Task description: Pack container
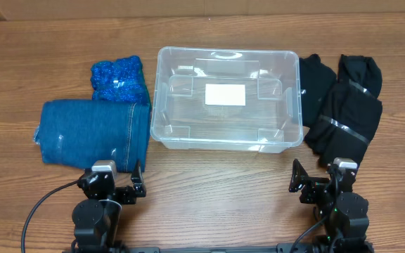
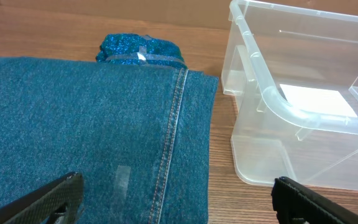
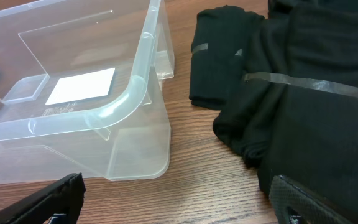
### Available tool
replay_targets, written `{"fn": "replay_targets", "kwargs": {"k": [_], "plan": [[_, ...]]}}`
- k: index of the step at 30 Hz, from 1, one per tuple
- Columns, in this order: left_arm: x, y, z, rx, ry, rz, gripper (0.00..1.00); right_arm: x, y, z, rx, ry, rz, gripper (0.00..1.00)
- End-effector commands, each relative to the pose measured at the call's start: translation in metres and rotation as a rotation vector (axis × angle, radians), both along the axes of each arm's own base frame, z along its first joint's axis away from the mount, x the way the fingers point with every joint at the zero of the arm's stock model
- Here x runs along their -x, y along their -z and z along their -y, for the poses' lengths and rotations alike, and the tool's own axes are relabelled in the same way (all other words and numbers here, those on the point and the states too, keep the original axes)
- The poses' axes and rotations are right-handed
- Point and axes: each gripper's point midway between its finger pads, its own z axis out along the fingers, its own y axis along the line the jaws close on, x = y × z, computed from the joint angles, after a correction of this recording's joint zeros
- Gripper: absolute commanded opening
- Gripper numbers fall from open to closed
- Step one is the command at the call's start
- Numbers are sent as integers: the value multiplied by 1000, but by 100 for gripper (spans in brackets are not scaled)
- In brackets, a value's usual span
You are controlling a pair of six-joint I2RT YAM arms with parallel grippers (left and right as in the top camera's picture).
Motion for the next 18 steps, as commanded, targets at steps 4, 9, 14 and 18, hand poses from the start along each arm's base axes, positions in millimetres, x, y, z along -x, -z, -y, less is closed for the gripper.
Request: {"fn": "replay_targets", "kwargs": {"k": [4,9,14,18], "plan": [[0,-1,0,-11,7,12,100,0,6,1,-4,5,-7,100],[0,-1,0,-11,7,11,100,0,6,1,-5,5,-7,100],[-1,-2,-5,-30,-17,17,100,0,6,1,-4,5,-7,100],[-1,-1,-4,-27,-15,13,100,0,6,1,-5,5,-7,100]]}}
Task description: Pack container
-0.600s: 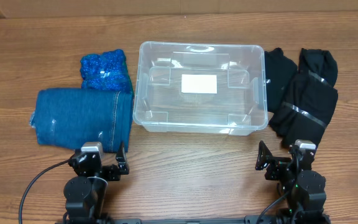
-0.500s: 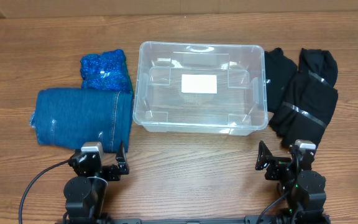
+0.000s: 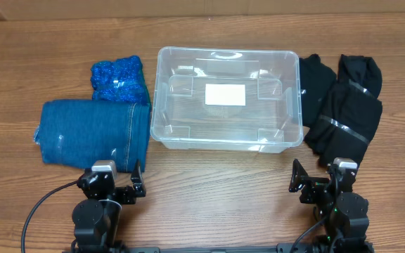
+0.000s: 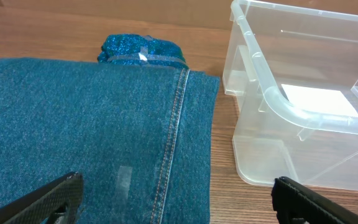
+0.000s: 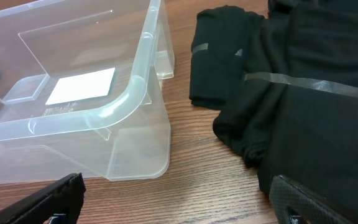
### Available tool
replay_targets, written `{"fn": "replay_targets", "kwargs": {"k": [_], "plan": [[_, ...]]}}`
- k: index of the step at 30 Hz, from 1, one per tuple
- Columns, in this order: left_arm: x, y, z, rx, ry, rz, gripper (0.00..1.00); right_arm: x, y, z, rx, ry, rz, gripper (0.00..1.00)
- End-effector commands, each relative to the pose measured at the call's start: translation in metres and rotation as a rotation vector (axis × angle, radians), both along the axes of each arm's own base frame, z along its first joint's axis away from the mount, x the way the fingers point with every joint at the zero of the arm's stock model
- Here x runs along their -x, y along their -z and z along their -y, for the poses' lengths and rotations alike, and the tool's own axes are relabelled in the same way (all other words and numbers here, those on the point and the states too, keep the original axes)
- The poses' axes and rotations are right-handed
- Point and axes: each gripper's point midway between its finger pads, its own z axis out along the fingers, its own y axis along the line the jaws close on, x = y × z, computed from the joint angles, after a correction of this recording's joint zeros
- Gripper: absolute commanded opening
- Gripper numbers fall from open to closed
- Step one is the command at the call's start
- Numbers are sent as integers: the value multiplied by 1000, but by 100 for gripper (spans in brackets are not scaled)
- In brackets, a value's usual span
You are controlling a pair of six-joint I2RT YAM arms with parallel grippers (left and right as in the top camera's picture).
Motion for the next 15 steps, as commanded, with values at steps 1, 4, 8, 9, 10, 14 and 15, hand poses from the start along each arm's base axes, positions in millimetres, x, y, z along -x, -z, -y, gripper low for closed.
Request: {"fn": "replay_targets", "kwargs": {"k": [1,4,8,9,10,14,15], "plan": [[-1,-1,-3,-13,-14,13,100,0,6,1,-4,5,-7,100],[0,-1,-3,-13,-14,9,100,0,6,1,-4,5,-7,100],[0,-1,-4,-15,-18,9,100,0,6,1,-4,5,-7,100],[0,-1,-4,-14,-17,5,100,0,6,1,-4,5,-7,100],[2,-3,-4,-11,-18,3,100,0,6,1,-4,5,-7,100],[7,-58,-20,75,-145,52,100,0,6,1,-4,5,-7,100],[7,-76,-25,77,-175,66,100,0,6,1,-4,5,-7,100]]}}
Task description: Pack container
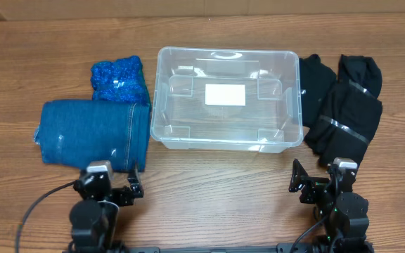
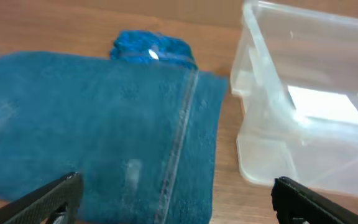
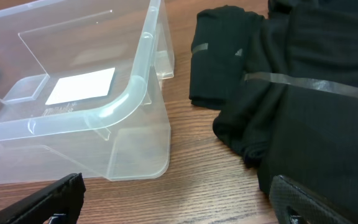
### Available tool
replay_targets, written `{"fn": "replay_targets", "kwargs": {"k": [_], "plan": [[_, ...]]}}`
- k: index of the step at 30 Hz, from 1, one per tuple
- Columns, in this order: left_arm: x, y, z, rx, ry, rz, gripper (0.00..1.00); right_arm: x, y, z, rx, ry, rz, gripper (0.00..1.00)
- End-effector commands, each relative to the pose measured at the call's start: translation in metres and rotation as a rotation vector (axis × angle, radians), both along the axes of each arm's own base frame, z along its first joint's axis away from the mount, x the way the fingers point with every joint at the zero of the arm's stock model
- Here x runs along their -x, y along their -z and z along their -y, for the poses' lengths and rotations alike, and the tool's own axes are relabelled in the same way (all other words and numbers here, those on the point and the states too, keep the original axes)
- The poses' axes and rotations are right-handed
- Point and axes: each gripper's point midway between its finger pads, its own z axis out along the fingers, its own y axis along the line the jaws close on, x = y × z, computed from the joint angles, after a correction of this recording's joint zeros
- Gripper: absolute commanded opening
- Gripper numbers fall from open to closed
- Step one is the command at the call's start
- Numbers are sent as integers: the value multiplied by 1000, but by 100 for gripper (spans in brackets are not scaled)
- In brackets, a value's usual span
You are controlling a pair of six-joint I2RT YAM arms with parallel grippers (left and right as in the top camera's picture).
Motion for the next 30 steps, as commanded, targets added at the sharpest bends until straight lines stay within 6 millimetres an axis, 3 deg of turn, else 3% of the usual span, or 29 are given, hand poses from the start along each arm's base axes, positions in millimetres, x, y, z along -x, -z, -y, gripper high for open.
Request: {"fn": "replay_targets", "kwargs": {"k": [1,2,6,7,9,11,14,18,19,24,30], "plan": [[-1,-89,-22,42,-144,106,100,0,6,1,-4,5,-7,100],[-6,-121,-32,8,-197,111,100,0,6,1,-4,5,-7,100],[-41,-191,-43,-202,-192,64,100,0,6,1,-4,5,-7,100],[-52,-202,-58,-229,-264,21,100,0,6,1,-4,5,-7,100],[-77,-201,-88,-244,-342,-167,100,0,6,1,-4,5,-7,100],[-97,-180,-113,-201,-350,-356,100,0,6,1,-4,5,-7,100],[-131,-150,-137,-48,-290,-444,100,0,6,1,-4,5,-7,100],[-130,-88,-198,72,-372,-593,100,0,6,1,-4,5,-7,100],[-133,-68,-210,126,-319,-612,100,0,6,1,-4,5,-7,100],[-142,12,-224,326,-115,-674,100,0,6,1,-4,5,-7,100],[-150,89,-211,435,6,-775,100,0,6,1,-4,5,-7,100]]}}
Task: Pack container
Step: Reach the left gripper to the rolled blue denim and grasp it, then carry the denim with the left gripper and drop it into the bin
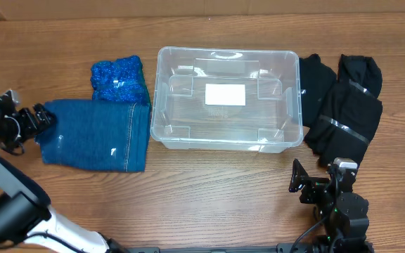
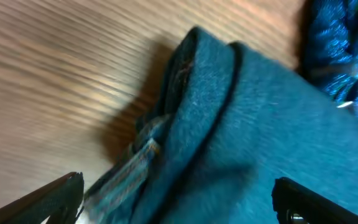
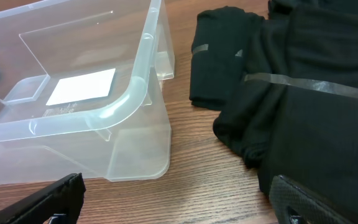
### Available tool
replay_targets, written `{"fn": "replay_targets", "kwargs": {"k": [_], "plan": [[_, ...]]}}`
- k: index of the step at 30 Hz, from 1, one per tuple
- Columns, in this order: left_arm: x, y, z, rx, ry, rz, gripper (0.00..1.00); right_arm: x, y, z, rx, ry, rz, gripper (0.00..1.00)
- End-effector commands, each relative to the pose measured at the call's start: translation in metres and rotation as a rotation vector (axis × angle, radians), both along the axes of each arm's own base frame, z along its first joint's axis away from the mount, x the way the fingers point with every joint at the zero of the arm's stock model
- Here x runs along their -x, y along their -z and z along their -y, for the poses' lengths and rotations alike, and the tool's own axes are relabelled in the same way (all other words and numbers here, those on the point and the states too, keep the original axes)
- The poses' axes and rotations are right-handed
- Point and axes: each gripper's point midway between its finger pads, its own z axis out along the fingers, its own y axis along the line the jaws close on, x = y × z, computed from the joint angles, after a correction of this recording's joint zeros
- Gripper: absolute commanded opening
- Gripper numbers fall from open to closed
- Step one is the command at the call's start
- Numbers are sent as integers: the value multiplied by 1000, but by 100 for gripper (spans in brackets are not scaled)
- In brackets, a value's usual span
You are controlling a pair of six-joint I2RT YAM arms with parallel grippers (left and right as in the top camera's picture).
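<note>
The clear plastic container [image 1: 223, 146] stands mid-table, holding nothing but a white label. Left of it lies a folded blue denim garment [image 1: 93, 133], with a sparkly blue bundle [image 1: 118, 79] behind it. My left gripper [image 1: 41, 119] is open at the denim's left edge; the blurred left wrist view shows the denim fold [image 2: 260, 137] between the spread fingers and the sparkly bundle [image 2: 344, 56] beyond. Folded black clothes [image 1: 343, 116] lie to the right of the container. My right gripper [image 1: 318, 177] is open near the front edge, facing the container corner [image 3: 129, 87] and black clothes [image 3: 303, 106].
A smaller folded black piece [image 1: 315, 77] lies between the container and the larger black pile. Clear tape strips hold the folded clothes. Bare wooden table [image 1: 216, 190] runs along the front. The left arm reaches in from the table's left side.
My left gripper has gone from the front edge below the denim to the far left, and is now at the denim's left edge. The right arm, container and clothes are unchanged.
Both grippers rested open at the front edge, the left facing the denim, the right facing the container corner. The left wrist view then shifted slightly back and blurred. Now the left gripper is open at the denim's left edge; the right stayed still.
</note>
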Motion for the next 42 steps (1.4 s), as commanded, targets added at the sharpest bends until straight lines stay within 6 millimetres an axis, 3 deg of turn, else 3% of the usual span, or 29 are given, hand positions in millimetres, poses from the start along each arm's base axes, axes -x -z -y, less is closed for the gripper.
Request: {"fn": "replay_targets", "kwargs": {"k": [1,2,3,4,5,6,9,10,13,14,16,20,22,23,25,29,30,32,33,34,36,38,39,40,42], "plan": [[-11,37,18,128,81,11,100,0,7,1,-4,5,-10,100],[-9,47,20,146,80,-8,99,0,7,1,-4,5,-10,100],[-8,63,25,191,75,-29,89,0,7,1,-4,5,-10,100],[-10,69,32,249,74,-15,68,0,7,1,-4,5,-10,100],[-17,65,43,329,77,34,43,0,7,1,-4,5,-10,100],[-21,60,46,362,69,58,31,0,7,1,-4,5,-10,100],[-27,30,45,398,20,66,13,0,7,1,-4,5,-10,100],[-38,-17,51,455,26,151,8,0,7,1,-4,5,-10,100],[-44,-110,65,481,45,282,4,0,7,1,-4,5,-10,100],[-39,-170,80,460,58,360,4,0,7,1,-4,5,-10,100],[-23,-248,109,426,73,481,4,0,7,1,-4,5,-10,100],[24,-360,151,355,-50,670,4,0,7,1,-4,5,-10,100],[36,-383,173,360,-85,706,4,0,7,1,-4,5,-10,100],[39,-390,194,402,-78,697,4,0,7,1,-4,5,-10,100],[33,-389,226,459,-61,652,4,0,7,1,-4,5,-10,100],[-8,-341,295,457,-185,462,4,0,7,1,-4,5,-10,100],[-28,-326,336,433,-117,447,4,0,7,1,-4,5,-10,100],[-57,-291,397,425,-78,390,4,0,7,1,-4,5,-10,100],[-67,-275,417,424,-80,368,4,0,7,1,-4,5,-10,100],[-84,-246,449,407,-60,347,4,0,7,1,-4,5,-10,100],[-96,-213,482,421,-46,297,4,0,7,1,-4,5,-10,100],[-100,-181,491,384,-44,241,4,0,7,1,-4,5,-10,100],[-97,-169,489,350,-34,211,16,0,7,1,-4,5,-10,100],[-96,-166,484,316,-10,210,40,0,7,1,-4,5,-10,100],[-95,-168,466,231,75,236,62,0,7,1,-4,5,-10,100]]}}
